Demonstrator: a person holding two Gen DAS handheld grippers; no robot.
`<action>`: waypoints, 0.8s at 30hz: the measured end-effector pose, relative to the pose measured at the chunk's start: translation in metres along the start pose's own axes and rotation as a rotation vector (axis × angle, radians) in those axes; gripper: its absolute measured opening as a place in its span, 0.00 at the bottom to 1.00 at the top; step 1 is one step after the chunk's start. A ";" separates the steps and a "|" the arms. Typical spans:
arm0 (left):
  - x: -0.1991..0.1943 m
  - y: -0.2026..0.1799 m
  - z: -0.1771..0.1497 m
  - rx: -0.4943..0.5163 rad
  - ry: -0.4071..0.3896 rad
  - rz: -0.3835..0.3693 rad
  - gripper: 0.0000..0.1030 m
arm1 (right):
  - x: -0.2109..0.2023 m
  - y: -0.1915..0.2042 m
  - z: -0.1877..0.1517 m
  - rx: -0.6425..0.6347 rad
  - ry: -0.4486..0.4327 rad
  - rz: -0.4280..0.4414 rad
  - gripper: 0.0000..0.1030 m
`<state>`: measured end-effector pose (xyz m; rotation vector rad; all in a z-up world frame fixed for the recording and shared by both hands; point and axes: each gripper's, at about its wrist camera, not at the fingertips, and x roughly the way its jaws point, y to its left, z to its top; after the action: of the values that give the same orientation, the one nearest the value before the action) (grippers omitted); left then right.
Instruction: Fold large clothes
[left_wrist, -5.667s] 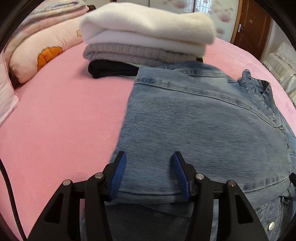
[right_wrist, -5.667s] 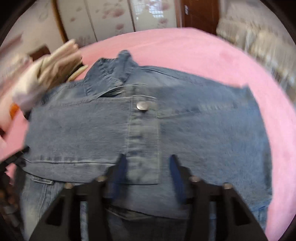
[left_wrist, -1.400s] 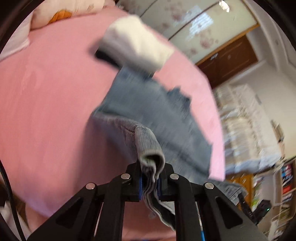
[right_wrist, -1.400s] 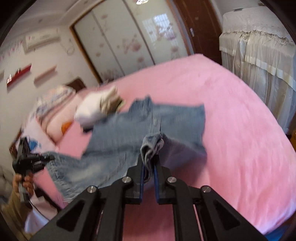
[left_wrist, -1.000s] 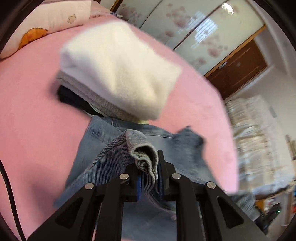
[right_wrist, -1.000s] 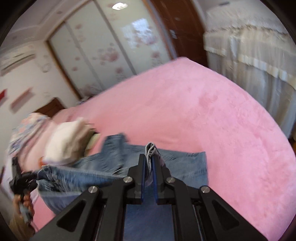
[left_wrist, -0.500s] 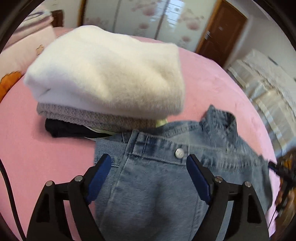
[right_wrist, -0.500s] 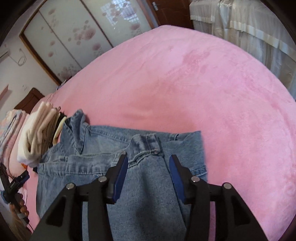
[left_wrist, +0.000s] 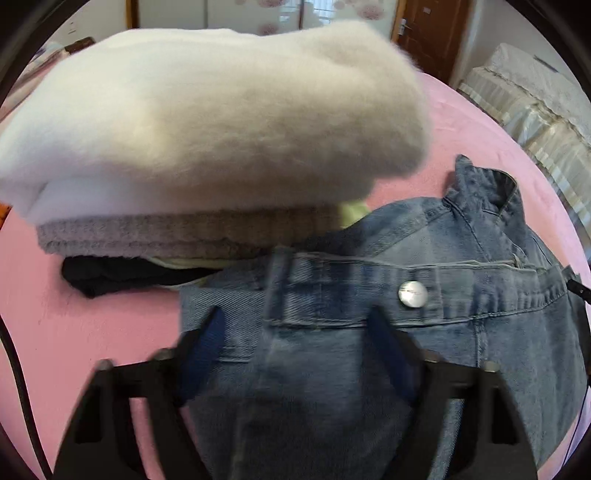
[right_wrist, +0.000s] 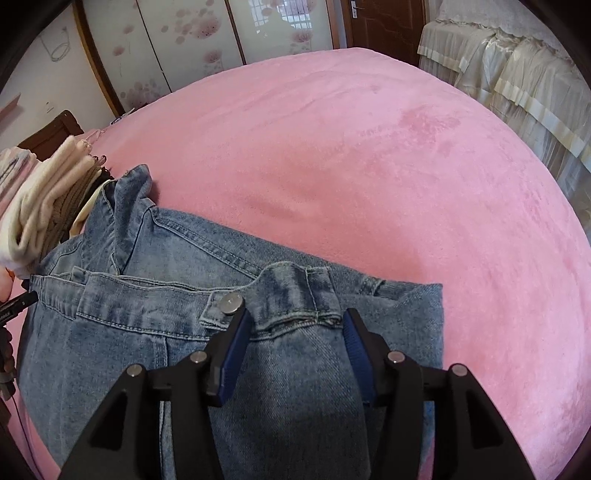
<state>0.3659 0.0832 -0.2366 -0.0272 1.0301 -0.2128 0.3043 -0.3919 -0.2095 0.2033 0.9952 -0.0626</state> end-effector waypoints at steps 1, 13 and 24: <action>0.003 -0.006 0.000 0.013 0.011 0.013 0.42 | 0.001 0.002 -0.001 -0.012 -0.005 -0.014 0.47; -0.072 -0.058 -0.012 0.064 -0.356 0.308 0.24 | -0.075 0.022 -0.003 -0.020 -0.306 -0.124 0.22; -0.008 -0.066 -0.002 0.092 -0.323 0.415 0.28 | 0.017 0.021 0.014 -0.027 -0.143 -0.234 0.24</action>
<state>0.3498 0.0206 -0.2230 0.2279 0.6840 0.1203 0.3276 -0.3738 -0.2134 0.0558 0.8727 -0.2740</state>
